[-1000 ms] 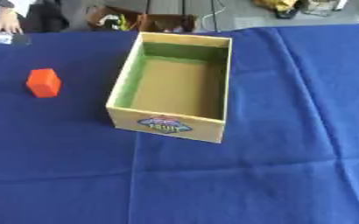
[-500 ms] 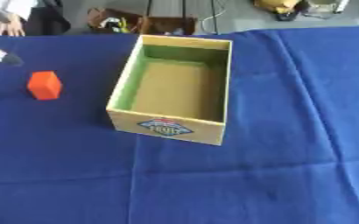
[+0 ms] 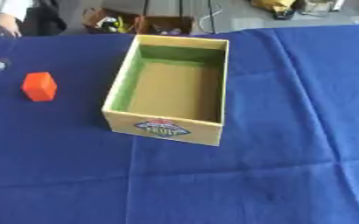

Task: Pick up objects on the table and place them in the box.

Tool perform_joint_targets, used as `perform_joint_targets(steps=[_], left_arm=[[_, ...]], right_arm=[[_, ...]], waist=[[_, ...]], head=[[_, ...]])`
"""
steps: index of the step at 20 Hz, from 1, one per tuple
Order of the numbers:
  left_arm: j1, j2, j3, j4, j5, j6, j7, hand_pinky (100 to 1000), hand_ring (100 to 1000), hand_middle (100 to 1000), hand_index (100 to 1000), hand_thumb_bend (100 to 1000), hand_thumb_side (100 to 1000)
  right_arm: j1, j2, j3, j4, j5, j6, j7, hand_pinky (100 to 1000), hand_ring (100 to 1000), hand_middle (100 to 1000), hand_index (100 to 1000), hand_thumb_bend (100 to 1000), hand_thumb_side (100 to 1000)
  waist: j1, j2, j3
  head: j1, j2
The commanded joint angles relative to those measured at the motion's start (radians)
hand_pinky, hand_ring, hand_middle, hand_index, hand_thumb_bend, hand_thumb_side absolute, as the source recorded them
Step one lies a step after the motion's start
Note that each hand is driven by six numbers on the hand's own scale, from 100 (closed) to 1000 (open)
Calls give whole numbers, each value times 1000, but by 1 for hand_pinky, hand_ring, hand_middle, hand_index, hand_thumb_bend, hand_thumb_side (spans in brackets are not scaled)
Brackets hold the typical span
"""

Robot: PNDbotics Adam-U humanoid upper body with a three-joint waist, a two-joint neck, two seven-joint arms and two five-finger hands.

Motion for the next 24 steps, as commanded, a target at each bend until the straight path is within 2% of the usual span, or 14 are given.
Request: perform_joint_targets(steps=[1,3,4,6,10,11,14,15,19,24], left_arm=[[-21,24,-10,-11,-12,-28,-4,824,920,1000,1000,540,526],[-20,24,-12,-13,-14,-34,-4,824,920,1000,1000,540,526],[-19,25,-16,-16,-16,-37,-6,833,916,1000,1000,595,551],[-19,26,-45,-28,-32,-57,-27,834,918,1000,1000,613,560],[-24,29,-78,-43,-44,-88,-50,839,925,1000,1000,707,599],[-26,30,-82,-46,-50,-92,-51,842,929,1000,1000,814,640],[-32,33,-84,-55,-54,-96,-52,842,932,1000,1000,937,676],[-34,36,-83,-59,-57,-96,-52,842,931,1000,1000,952,679],[-36,42,-77,-68,-58,-90,-52,841,930,1000,1000,925,671],[-25,52,-111,-42,-66,-117,-52,839,926,1000,1000,882,645]], right_arm=[[-8,-8,0,-15,5,1,1,755,824,819,892,100,1000],[-8,-8,0,-15,6,1,1,755,824,819,892,100,1000],[-9,-8,1,-15,6,1,1,755,823,818,890,100,1000],[-11,-6,6,-15,5,5,6,754,822,817,889,100,1000],[-13,-4,9,-15,6,9,8,753,820,814,889,100,1000],[-13,-4,9,-15,7,10,8,754,820,813,889,100,1000],[-11,-4,13,-15,6,12,12,754,820,813,890,100,1000],[-11,-3,15,-15,6,13,14,754,820,813,889,100,1000],[-9,-3,17,-15,7,15,18,754,820,812,890,100,1000],[-11,-1,17,-15,8,19,17,754,819,810,888,100,1000]], waist=[[0,-14,-1],[0,-13,-2],[2,-11,-3],[4,-7,-5],[5,-3,-4],[5,-3,-4],[6,-3,-1],[7,-3,0],[8,-3,5],[9,1,2]], head=[[-1,-11],[-1,-11],[-1,-12],[-1,-14],[0,-17],[0,-17],[-2,-16],[-2,-15],[-2,-15],[2,-19]])
